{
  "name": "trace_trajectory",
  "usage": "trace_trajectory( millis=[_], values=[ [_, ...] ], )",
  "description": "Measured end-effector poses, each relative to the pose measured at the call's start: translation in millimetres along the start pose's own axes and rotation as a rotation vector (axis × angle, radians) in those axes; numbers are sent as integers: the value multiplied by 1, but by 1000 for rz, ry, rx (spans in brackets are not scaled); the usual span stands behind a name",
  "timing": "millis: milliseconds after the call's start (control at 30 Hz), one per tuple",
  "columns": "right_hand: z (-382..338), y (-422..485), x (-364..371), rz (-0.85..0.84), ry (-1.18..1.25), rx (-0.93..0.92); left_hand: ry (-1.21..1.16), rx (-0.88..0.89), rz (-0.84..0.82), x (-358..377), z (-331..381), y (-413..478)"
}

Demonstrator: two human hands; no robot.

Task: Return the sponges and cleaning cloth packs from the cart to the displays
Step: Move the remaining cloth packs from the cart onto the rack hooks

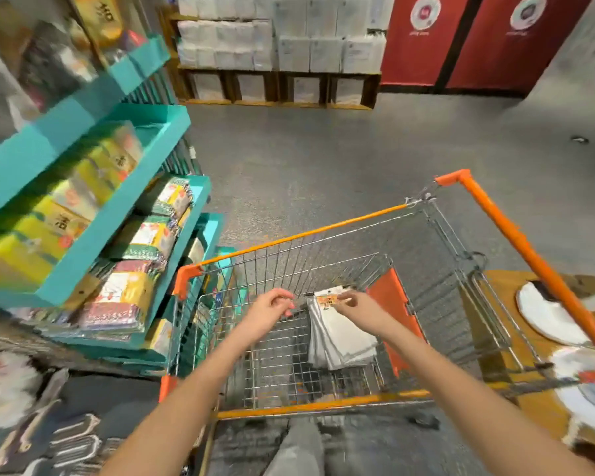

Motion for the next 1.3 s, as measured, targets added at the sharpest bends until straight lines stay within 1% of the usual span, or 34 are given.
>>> trace_trajectory(
  millis=[133,267,400,633,700,767,833,967,1033,1100,1233,1300],
  values=[
    [49,44,3,2,77,181,39,-104,-104,35,-27,68],
    [84,80,8,20,124,295,98,-178,-159,60,-51,114],
    [113,109,20,3,171,348,153,-260,-205,84,-82,141],
    [176,165,47,17,269,444,212,-369,-198,110,-142,184],
    [187,176,55,25,292,458,264,-376,-195,115,-151,198],
    [200,186,64,30,329,465,382,-354,-206,122,-159,218],
    [213,194,73,50,373,462,464,-329,-145,127,-166,242],
    [243,201,82,88,437,479,543,-283,-37,142,-178,276],
    [254,200,83,77,424,455,587,-232,-36,152,-178,284],
    [261,200,83,73,432,447,584,-170,-70,163,-184,290],
    [269,198,81,84,459,451,613,-195,-80,175,-203,298],
    [271,197,81,79,455,447,653,-213,-117,179,-206,305]
  ],
)
Point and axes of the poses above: each hand's wrist, its own y-axis towards the middle knuckle, its own x-axis out of the palm, z = x × y, the point moved 4 cm from there along y, towards the middle knuckle, and after that the axes turned 2 degrees about -z, right-handed, at the moved point
